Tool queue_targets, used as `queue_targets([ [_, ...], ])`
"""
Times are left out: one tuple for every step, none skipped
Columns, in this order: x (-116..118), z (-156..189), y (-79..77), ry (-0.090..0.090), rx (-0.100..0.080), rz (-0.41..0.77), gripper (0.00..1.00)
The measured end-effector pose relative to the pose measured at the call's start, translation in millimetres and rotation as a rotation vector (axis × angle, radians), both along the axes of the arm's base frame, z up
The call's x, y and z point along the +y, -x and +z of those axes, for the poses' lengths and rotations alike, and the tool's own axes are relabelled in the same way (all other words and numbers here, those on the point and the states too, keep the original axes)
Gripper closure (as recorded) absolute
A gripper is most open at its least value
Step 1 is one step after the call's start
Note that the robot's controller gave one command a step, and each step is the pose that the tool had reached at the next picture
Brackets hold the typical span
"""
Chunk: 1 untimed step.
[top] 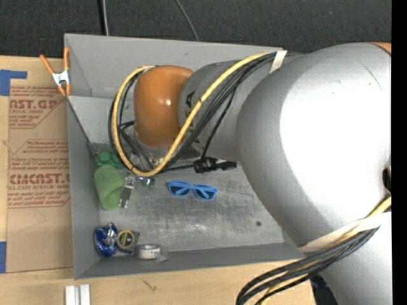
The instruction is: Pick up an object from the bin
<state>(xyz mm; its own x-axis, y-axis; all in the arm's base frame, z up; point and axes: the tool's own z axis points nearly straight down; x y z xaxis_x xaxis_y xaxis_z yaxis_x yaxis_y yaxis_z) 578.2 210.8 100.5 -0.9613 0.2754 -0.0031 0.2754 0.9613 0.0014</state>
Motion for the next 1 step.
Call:
queue_targets([
  [32.9,18.6,34.8,-0.001,0.003,-0.085,0.0],
])
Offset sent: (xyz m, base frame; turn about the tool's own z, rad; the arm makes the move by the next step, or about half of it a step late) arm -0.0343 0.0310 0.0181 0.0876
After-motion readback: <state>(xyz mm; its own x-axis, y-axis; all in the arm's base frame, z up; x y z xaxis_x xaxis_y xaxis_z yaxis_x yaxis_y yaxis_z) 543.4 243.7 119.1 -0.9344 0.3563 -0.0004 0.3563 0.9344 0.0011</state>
